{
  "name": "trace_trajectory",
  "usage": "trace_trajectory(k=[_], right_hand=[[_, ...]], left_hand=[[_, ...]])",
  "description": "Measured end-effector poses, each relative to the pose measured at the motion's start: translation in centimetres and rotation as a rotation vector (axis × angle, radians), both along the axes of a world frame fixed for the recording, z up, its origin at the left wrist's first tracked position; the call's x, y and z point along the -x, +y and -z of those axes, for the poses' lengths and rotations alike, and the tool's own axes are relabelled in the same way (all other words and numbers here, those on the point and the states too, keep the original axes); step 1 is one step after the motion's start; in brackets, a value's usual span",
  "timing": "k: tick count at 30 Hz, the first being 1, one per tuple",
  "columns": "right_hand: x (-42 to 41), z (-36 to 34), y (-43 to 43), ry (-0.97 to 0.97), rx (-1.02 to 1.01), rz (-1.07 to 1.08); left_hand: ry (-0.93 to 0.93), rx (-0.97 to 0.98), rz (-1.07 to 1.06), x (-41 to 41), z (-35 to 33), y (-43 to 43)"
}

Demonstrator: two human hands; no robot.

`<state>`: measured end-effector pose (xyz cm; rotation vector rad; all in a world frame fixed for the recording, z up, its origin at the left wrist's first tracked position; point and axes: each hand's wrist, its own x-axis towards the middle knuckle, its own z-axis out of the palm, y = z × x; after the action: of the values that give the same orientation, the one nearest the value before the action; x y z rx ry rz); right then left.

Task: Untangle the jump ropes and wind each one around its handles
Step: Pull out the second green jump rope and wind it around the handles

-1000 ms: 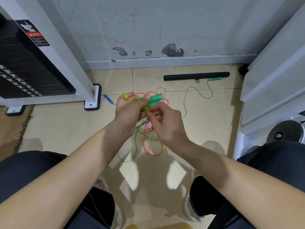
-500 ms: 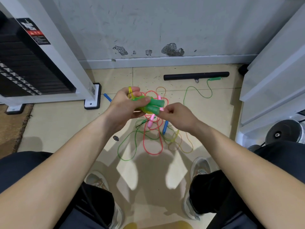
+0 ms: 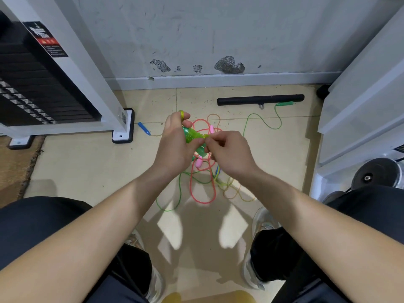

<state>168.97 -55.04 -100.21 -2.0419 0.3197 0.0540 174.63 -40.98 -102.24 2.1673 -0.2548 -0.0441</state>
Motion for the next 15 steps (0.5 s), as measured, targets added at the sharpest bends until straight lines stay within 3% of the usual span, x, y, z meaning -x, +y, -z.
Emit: trace_trajectory(k=[7,11,15], right_hand=[[1.6,2.1,2.5,-0.281,0.192,-0.074],[1.6,2.7,2.6,-0.354,0.405,-0.228],[1.6,3.4,2.5,-0.384,0.542,-0.265]], left_hand=[[0.535,0.580,-0.266,1.0,0.0,-1.0],[0.723,0.767,-0.327,0.1,-1.1,-0.6],[0.746,0.793,-0.334,0.0,-1.5,-0.2]])
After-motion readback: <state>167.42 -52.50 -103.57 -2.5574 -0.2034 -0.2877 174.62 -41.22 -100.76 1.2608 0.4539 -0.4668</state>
